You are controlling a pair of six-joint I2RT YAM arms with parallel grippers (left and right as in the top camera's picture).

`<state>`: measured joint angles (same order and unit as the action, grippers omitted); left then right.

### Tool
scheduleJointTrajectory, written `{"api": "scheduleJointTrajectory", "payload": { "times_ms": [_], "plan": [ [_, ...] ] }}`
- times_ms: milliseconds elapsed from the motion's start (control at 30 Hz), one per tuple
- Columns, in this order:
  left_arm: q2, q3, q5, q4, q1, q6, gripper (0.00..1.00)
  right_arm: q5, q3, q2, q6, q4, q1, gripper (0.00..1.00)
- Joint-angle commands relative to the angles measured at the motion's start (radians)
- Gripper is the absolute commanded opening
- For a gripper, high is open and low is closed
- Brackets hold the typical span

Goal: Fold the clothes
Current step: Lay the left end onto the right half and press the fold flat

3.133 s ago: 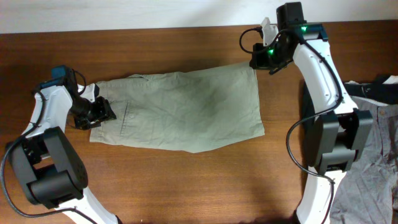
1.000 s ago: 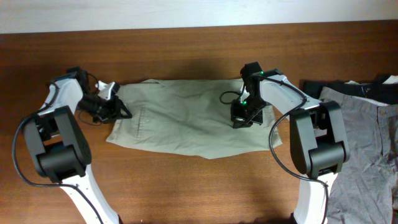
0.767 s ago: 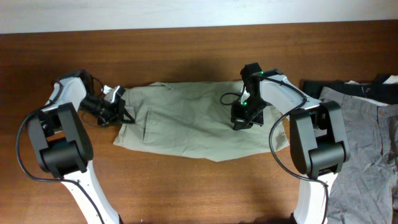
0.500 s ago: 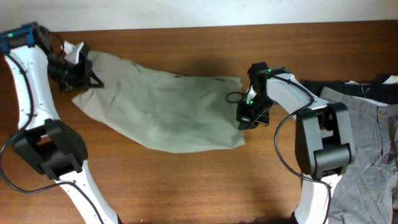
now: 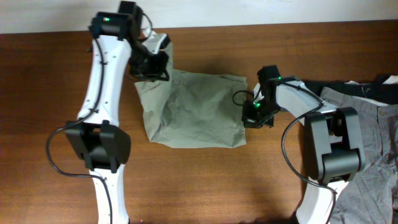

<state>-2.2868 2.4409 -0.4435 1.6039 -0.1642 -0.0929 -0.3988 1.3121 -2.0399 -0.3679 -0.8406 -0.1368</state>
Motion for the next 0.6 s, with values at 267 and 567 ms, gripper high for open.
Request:
{"api": "scheduleJointTrajectory", "payload": {
  "times_ms": [267, 567],
  "plan": [
    [0.024, 0.017, -0.056, -0.014, -0.168, 0.148, 0.0, -0.04, -0.142, 0.018, -0.11, 0.094, -0.013, 0.04],
    [0.018, -0.151, 0.151, -0.218, -0.362, 0.303, 0.4, -0.04, -0.142, 0.018, -0.113, 0.093, -0.013, 0.04]
  ]
}}
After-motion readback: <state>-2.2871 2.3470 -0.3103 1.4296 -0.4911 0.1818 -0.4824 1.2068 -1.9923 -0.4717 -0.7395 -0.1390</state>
